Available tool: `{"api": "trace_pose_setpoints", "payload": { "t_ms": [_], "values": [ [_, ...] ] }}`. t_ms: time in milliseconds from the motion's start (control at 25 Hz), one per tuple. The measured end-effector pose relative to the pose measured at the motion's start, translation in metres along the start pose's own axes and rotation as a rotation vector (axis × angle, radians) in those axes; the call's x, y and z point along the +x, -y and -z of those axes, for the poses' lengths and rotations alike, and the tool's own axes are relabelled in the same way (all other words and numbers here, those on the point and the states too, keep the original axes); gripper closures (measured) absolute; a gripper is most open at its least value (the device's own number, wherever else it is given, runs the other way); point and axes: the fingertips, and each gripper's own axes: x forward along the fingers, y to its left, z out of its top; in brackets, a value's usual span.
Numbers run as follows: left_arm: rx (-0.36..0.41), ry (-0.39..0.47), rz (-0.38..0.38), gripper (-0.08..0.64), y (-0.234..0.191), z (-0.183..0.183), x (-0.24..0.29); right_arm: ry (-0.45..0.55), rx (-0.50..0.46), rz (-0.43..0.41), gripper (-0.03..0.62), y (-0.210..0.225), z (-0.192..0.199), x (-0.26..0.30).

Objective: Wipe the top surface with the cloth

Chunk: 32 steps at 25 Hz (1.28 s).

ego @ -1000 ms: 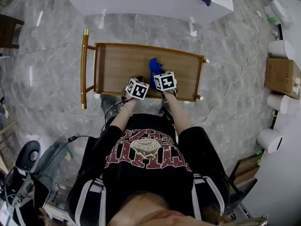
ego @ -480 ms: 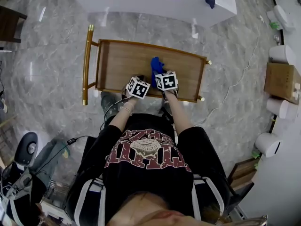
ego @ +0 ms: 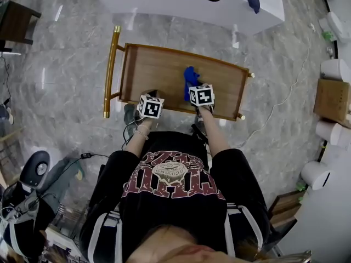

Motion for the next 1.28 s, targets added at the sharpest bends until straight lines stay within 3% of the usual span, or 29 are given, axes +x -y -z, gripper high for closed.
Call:
{"api": "trace_pose_setpoints", "payload": {
  "t_ms": [160, 640, 1280],
  "values": [
    [-0.060, -0.005, 0.004, 0.512, -0.006, 0.007, 0.000, 0.001, -0.006, 0.002, 0.504, -0.003, -0.003, 0.002],
    [-0.112, 0.009, 0.005, 0.512, -0.015, 0.021, -0.005, 0.003, -0.039, -0.035, 0.503, -0.039, -0.008, 0.017],
    [-0.074, -0.026, -0.047, 0.512, -0.029, 0.040, -0.014, -0.005, -0.108, -0.080, 0.503, -0.083, -0.025, 0.039]
  ]
}}
